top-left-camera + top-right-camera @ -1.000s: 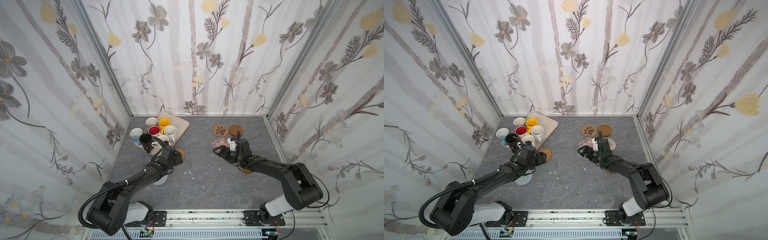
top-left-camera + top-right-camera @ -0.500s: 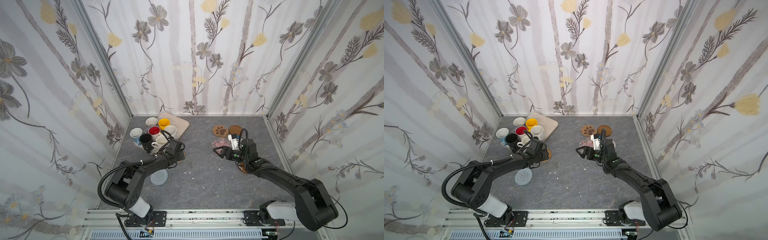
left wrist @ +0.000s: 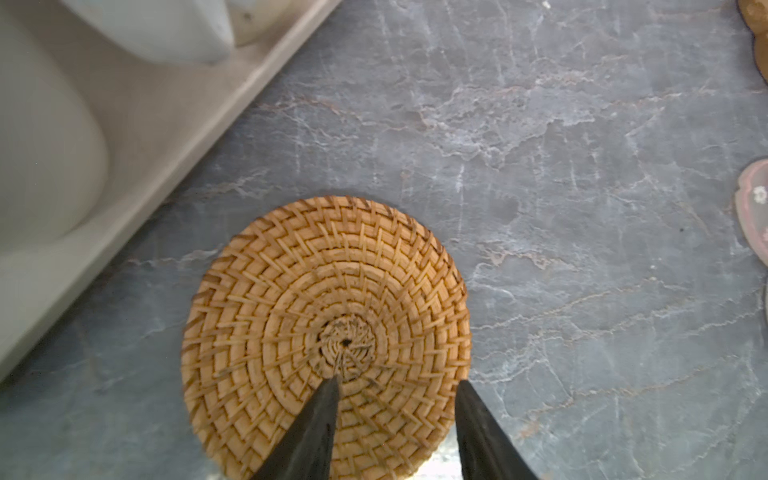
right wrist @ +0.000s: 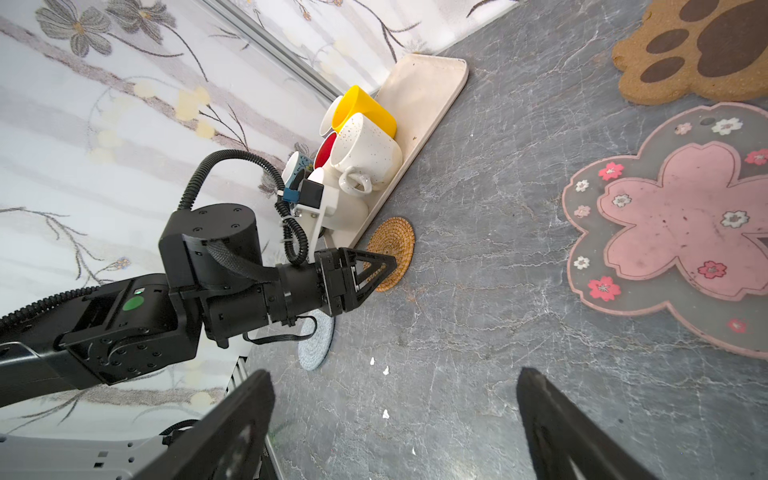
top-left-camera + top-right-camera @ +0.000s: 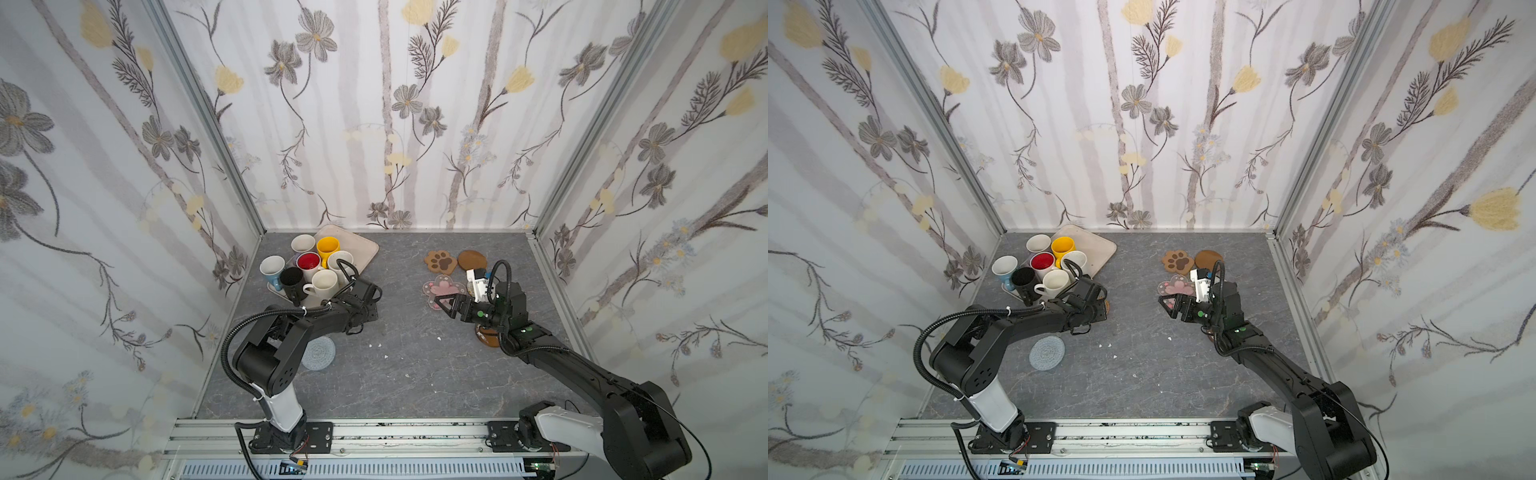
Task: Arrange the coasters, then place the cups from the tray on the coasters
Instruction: 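Reach the left gripper toward the coasters while the right gripper draws back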
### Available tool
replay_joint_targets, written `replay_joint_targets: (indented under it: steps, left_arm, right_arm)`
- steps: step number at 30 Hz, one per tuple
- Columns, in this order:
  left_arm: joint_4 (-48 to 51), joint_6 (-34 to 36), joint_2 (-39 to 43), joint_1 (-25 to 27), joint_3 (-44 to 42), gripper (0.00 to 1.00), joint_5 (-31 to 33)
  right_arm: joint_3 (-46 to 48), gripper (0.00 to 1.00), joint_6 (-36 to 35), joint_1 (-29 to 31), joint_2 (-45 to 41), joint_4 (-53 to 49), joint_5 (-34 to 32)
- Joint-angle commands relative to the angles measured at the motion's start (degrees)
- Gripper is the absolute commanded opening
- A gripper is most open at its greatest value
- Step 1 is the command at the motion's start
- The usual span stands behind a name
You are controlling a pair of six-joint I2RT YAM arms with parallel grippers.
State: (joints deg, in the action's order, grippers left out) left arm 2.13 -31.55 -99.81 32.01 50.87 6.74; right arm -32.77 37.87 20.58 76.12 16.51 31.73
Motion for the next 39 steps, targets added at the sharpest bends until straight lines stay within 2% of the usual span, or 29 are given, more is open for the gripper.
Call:
replay_joint_targets:
  steps: [1, 13, 19, 31, 35, 39]
  left_arm:
    - [3.14, -1.89, -0.90, 2.05, 0.55, 0.48, -1.99]
    - [3.23, -5.53, -3.08, 14.51, 5.22, 0.47, -3.60]
    - [3.30, -6.15, -6.20, 19.17, 10.40, 0.47, -5.01]
    - [3.49, -6.51, -14.35, 24.41, 21.35, 0.46, -7.90]
    - [3.96, -6.03, -11.55, 24.50, 20.67, 0.46, -5.22]
    - [9.81, -3.39, -9.19, 24.42, 21.42, 0.48, -0.82]
  right_arm:
    - [0.38, 0.92, -0.23, -0.55, -1.01, 2.65, -0.33]
    - [3.04, 0.93, 3.02, -7.01, -3.52, 2.99, -1.84]
    - [5.39, 0.94, 5.67, -11.17, -3.31, 5.42, -0.93]
    - [6.78, 0.94, 6.37, -14.07, -3.32, 6.50, -0.87]
    - [7.13, 0.94, 6.09, -14.16, -3.61, 6.48, -1.12]
    - [7.35, 0.94, 6.22, -14.13, -3.10, 7.00, -0.53]
